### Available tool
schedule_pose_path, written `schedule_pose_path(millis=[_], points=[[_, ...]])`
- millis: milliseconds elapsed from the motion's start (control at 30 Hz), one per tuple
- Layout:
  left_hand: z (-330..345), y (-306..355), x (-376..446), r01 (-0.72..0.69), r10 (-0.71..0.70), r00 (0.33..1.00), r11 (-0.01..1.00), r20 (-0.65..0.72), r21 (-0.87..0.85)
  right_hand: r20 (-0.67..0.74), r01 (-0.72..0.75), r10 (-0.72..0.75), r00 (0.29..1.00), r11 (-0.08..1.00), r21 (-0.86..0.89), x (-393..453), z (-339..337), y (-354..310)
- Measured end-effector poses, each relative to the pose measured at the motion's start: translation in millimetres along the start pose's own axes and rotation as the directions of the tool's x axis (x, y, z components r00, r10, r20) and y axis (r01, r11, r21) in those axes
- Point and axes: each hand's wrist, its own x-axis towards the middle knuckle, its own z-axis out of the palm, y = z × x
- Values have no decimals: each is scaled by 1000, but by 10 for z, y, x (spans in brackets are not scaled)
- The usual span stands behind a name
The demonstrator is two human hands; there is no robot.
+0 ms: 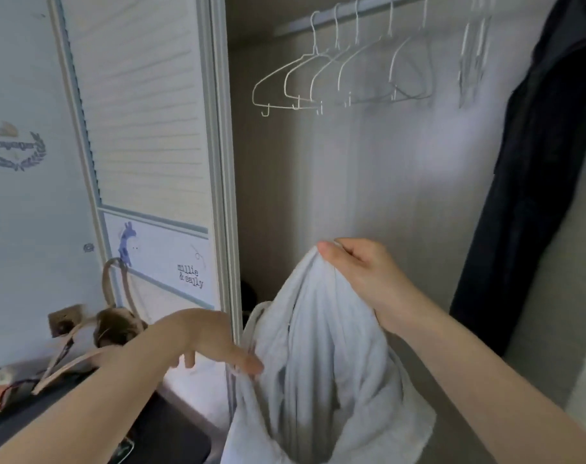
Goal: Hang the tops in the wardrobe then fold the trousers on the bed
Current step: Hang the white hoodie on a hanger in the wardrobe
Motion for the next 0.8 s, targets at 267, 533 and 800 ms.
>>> schedule_pose_path(millis=[267,533,800], points=[[46,866,464,-422,484,870,633,-93,-649,-318,-208,209,925,978,37,14,-481,-136],[-239,1276,818,-561,490,818,795,-301,-231,-477,-205,164,864,978,-36,-246,-896,-448],[-647,1187,803,-519,497,832,542,-246,-661,-500,-273,17,866,853,-445,-347,-1092,-459]])
